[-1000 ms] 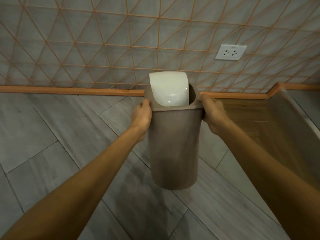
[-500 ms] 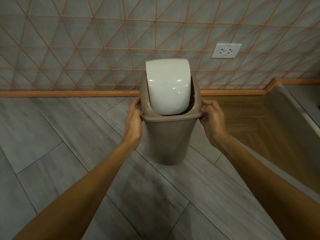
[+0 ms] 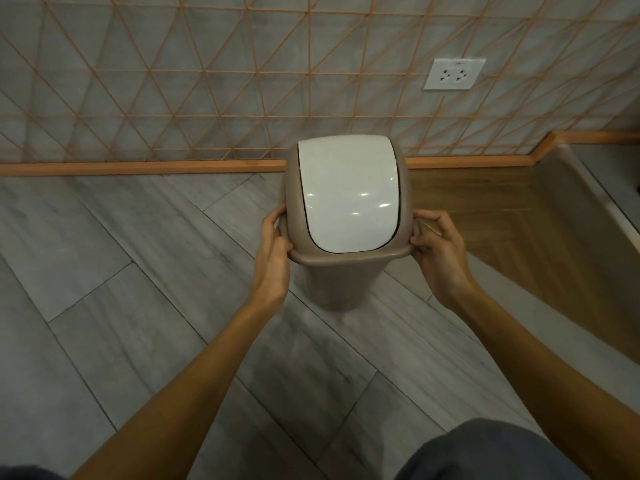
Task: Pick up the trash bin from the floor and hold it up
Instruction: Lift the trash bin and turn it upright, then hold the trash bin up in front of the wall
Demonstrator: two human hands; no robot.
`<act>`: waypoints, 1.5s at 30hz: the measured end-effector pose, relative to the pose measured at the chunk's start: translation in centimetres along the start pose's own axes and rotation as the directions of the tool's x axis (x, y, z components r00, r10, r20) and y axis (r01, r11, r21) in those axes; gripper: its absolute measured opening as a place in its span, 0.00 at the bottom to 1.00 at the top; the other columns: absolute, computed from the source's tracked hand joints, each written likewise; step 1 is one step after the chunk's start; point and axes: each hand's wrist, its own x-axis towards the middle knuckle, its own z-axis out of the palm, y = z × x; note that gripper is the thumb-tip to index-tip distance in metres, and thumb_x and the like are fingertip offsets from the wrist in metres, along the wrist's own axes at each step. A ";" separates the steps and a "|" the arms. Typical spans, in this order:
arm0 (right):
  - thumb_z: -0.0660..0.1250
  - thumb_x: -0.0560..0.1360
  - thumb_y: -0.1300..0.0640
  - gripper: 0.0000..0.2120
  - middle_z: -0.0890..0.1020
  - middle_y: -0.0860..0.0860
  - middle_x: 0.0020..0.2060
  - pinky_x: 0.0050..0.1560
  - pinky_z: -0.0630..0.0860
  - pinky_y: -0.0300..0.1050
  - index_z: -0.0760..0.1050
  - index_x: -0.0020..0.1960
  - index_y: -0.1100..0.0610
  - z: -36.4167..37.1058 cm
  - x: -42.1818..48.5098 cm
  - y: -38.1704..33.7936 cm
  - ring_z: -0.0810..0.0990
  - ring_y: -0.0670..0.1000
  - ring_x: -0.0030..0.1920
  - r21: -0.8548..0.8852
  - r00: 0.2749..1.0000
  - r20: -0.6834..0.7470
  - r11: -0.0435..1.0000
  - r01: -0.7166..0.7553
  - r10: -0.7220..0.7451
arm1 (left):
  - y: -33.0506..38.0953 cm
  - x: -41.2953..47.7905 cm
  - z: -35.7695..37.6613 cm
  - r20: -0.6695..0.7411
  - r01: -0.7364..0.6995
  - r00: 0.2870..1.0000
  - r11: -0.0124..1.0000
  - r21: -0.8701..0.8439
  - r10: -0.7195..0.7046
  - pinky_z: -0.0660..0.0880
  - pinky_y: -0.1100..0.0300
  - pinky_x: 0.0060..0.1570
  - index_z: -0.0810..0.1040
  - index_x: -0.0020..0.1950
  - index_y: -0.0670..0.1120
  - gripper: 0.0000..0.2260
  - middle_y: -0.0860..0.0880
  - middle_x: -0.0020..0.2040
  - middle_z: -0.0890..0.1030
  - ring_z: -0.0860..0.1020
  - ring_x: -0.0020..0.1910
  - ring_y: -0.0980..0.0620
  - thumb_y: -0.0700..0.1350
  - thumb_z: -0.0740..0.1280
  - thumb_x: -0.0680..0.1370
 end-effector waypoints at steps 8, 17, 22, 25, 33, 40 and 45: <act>0.56 0.74 0.73 0.20 0.77 0.59 0.65 0.47 0.78 0.45 0.72 0.53 0.51 -0.3 -1.6 -0.4 0.78 0.56 0.60 -0.213 0.996 0.091 0.976 0.043 -0.024 | 0.2 -1.0 -1.2 0.075 -0.043 0.997 0.985 0.165 0.031 0.71 0.43 0.68 0.64 0.73 0.54 0.22 0.53 0.68 0.72 0.72 0.66 0.51 0.44 0.55 0.79; 0.71 0.68 0.40 0.50 0.52 0.49 0.80 0.76 0.58 0.55 0.44 0.79 0.48 -2.1 -3.4 -0.6 0.54 0.52 0.79 -0.723 0.941 0.324 0.617 0.312 -0.096 | -1.1 -2.4 -1.0 0.300 -0.324 0.934 0.816 0.479 0.194 0.53 0.45 0.78 0.39 0.80 0.54 0.54 0.55 0.81 0.44 0.46 0.80 0.56 0.64 0.73 0.68; 0.75 0.66 0.43 0.54 0.61 0.41 0.75 0.72 0.64 0.43 0.42 0.79 0.46 -1.8 -3.2 -0.1 0.62 0.42 0.73 -0.670 0.937 0.346 0.688 0.278 -0.042 | -1.8 -2.0 -0.8 0.273 -0.273 0.948 0.859 0.433 0.164 0.61 0.42 0.75 0.41 0.80 0.54 0.54 0.53 0.81 0.51 0.53 0.80 0.52 0.64 0.74 0.67; 0.75 0.65 0.41 0.56 0.61 0.43 0.76 0.73 0.64 0.45 0.41 0.79 0.46 -1.6 -2.5 -0.4 0.62 0.42 0.73 -0.671 0.929 0.370 0.684 0.287 -0.027 | -1.7 -1.3 -1.1 0.272 -0.287 0.945 0.855 0.431 0.180 0.63 0.42 0.74 0.42 0.80 0.54 0.54 0.52 0.81 0.54 0.55 0.79 0.51 0.64 0.74 0.67; 0.76 0.67 0.47 0.56 0.62 0.48 0.77 0.69 0.66 0.40 0.39 0.80 0.50 0.6 2.2 -1.7 0.65 0.50 0.74 -0.723 0.913 0.407 0.598 0.346 -0.036 | -0.5 3.2 -1.1 0.263 -0.360 0.926 0.837 0.413 0.269 0.66 0.47 0.73 0.48 0.80 0.53 0.50 0.53 0.79 0.61 0.62 0.77 0.53 0.58 0.77 0.68; 0.75 0.69 0.47 0.53 0.71 0.51 0.73 0.67 0.69 0.45 0.42 0.80 0.50 3.0 8.0 -2.5 0.71 0.54 0.71 -0.768 0.915 0.400 0.528 0.363 -0.049 | 0.6 8.9 -1.5 0.257 -0.378 0.923 0.810 0.449 0.288 0.68 0.52 0.72 0.49 0.79 0.52 0.49 0.53 0.77 0.64 0.66 0.74 0.54 0.59 0.76 0.68; 0.73 0.71 0.47 0.44 0.73 0.51 0.70 0.58 0.68 0.39 0.52 0.79 0.53 4.4 11.6 -2.4 0.72 0.54 0.69 -0.771 0.923 0.373 0.523 0.363 -0.090 | 1.4 13.2 -1.5 0.270 -0.373 0.923 0.818 0.438 0.275 0.68 0.47 0.71 0.52 0.78 0.54 0.49 0.52 0.75 0.66 0.67 0.73 0.53 0.63 0.76 0.65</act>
